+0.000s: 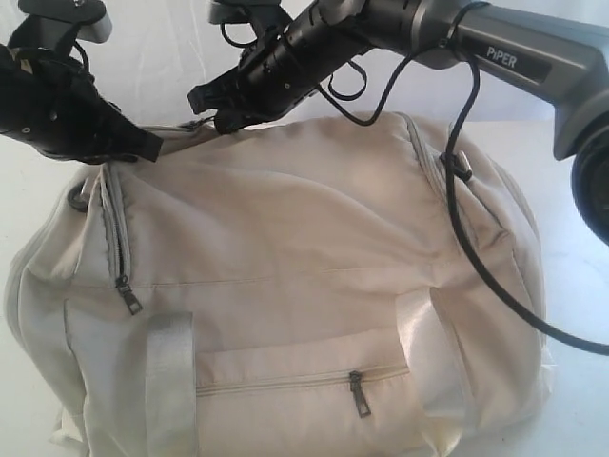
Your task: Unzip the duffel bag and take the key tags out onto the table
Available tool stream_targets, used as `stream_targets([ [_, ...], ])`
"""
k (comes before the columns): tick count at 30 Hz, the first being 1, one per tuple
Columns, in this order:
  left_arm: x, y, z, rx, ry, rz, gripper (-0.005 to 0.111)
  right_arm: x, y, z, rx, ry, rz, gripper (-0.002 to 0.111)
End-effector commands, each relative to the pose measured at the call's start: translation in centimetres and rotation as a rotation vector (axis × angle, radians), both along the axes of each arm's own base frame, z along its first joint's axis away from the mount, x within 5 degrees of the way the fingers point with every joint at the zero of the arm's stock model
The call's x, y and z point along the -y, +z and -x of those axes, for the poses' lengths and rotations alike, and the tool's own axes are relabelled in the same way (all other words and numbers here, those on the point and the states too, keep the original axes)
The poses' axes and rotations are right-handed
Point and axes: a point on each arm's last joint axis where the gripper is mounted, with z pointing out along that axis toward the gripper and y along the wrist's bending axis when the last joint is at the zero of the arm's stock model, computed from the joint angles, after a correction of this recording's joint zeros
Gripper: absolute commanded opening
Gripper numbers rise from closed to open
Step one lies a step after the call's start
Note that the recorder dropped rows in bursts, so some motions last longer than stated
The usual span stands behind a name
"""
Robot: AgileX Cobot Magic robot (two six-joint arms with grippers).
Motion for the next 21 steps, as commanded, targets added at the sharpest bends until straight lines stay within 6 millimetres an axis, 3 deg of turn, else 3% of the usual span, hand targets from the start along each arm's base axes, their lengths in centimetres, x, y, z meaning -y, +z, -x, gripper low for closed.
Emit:
stream_targets([
  [1, 0.2, 0.2, 1.3, -0.054, -0.067, 0.027, 0.0, 0.6, 0.3, -1.1, 0.119, -0.039, 0.016, 0.0],
  [9, 0.5, 0.0, 1.1, -0.062, -0.092, 0.041, 0.0, -0.4, 2.4, 0.2, 0.154, 0.004, 0.009, 0.0],
  [17, 0.4, -3.9, 0.0, -0.101, -0.058, 0.026, 0.0, -0.3, 3.3, 1.3, 0.124, 0.054, 0.015, 0.0],
  [21, 0.4, -4.9, 0.1, -0.124, -0.054, 0.02, 0.0, -0.3, 3.3, 1.3, 0.122, 0.067, 0.025, 0.0],
])
